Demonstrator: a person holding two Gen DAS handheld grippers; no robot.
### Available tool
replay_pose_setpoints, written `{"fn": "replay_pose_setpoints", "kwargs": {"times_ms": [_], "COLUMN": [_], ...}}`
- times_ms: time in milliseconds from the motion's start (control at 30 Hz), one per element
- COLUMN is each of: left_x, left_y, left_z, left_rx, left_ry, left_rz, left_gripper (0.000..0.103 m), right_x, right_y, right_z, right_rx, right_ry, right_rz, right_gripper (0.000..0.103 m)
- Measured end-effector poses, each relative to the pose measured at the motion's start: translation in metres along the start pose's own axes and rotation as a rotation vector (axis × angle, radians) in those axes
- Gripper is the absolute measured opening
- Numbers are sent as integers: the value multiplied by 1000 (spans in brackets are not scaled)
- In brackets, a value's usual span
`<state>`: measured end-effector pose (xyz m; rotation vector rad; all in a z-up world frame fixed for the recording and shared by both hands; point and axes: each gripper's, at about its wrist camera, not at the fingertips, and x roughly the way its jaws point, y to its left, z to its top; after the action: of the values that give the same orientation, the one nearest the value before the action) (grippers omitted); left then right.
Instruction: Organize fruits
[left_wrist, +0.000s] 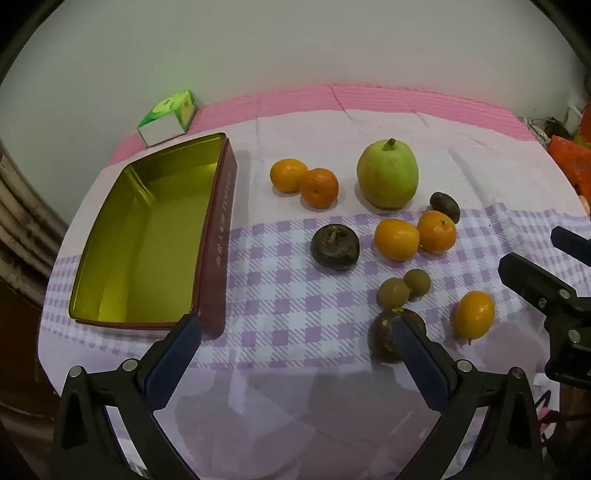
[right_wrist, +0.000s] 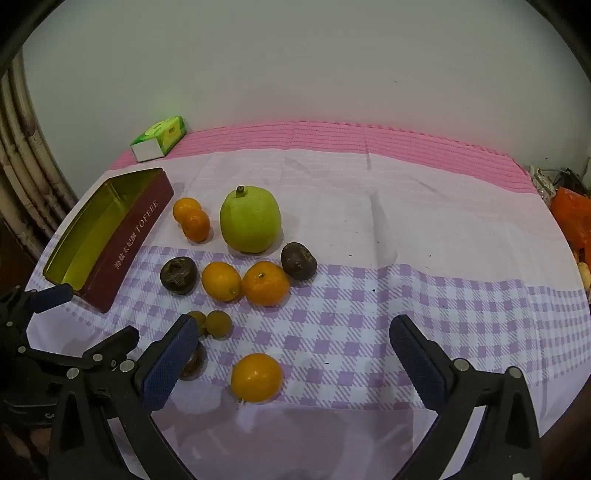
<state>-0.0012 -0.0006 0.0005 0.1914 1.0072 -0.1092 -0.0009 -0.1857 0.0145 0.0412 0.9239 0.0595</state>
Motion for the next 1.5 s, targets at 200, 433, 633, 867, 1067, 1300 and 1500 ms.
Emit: {"fn": "replay_pose_setpoints", "kwargs": {"times_ms": [200,433,633,867,1067,1300,1500], "left_x": [2,6,9,12,16,18,17], "left_y": [-1,3,6,7,11,13,12], "left_z": [-2,-5,-6,-6,-7,-9,-9], "left_rx": [-12,-31,-34,-20,-37,-39,-35], "left_ry": [16,48,71,92,111,117,103], "left_rz": [-15,-21,-12,-31,-47,-59,-51], "left_gripper": [103,103,103,103,103,103,103], "right_x": [-2,-2,0,3,3,7,7], "right_y": [1,-1,0,-2,-2,0,1], "right_z": [0,0,1,-6,-5,-8,-8], "right_rx": [0,3,7,9,10,8,7], "right_ry": [0,7,11,14,18,19,19], "right_rz": [-2,5,3,4,3,4,4], "right_gripper": [103,103,103,103,103,103,103]}}
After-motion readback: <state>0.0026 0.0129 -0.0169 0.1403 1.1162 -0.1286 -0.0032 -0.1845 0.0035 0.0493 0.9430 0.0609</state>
